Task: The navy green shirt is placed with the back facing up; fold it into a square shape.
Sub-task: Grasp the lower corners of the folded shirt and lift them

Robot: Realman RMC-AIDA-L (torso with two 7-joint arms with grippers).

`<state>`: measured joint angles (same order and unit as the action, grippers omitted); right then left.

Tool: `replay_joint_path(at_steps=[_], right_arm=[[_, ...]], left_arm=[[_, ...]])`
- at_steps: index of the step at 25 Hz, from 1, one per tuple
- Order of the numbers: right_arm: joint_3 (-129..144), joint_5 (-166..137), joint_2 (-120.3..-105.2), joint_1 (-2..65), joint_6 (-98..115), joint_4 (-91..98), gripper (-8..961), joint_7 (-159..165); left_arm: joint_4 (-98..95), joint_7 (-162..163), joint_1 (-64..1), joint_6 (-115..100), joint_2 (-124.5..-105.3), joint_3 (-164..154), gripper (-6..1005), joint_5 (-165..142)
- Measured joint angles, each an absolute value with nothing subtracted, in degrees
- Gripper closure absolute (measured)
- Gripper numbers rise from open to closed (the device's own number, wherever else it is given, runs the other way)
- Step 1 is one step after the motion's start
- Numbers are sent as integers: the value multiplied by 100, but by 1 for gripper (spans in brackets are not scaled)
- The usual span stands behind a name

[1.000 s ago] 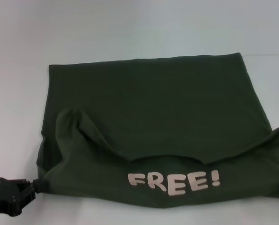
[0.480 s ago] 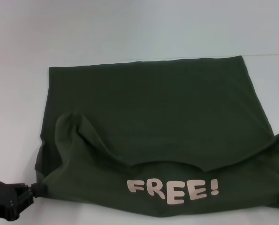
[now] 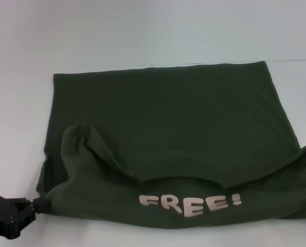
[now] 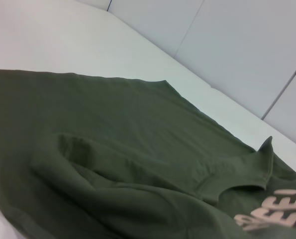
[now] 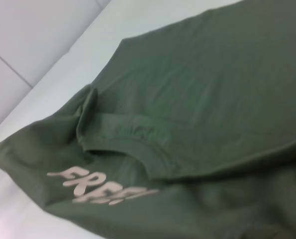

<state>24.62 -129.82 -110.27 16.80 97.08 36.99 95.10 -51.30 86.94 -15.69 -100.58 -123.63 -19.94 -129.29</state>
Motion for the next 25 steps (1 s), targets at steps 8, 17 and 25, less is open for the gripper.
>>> replay_joint_path(at_steps=[8, 17, 25], right_arm=[[2434, -13010, -10895, 1878, 9635, 3715, 756, 9915], [2409, -13180, -10812, 1932, 9669, 3777, 363, 10309], [2442, -13472, -10821, 1954, 9693, 3719, 179, 10467]], left_arm=[[-5115, 8692, -1617, -9994, -12357, -2034, 996, -12932], [-5106, 8692, -1635, -9938, -12356, -2033, 996, -12938], [-5099, 8692, -1646, -9938, -12348, -2030, 996, -12938]])
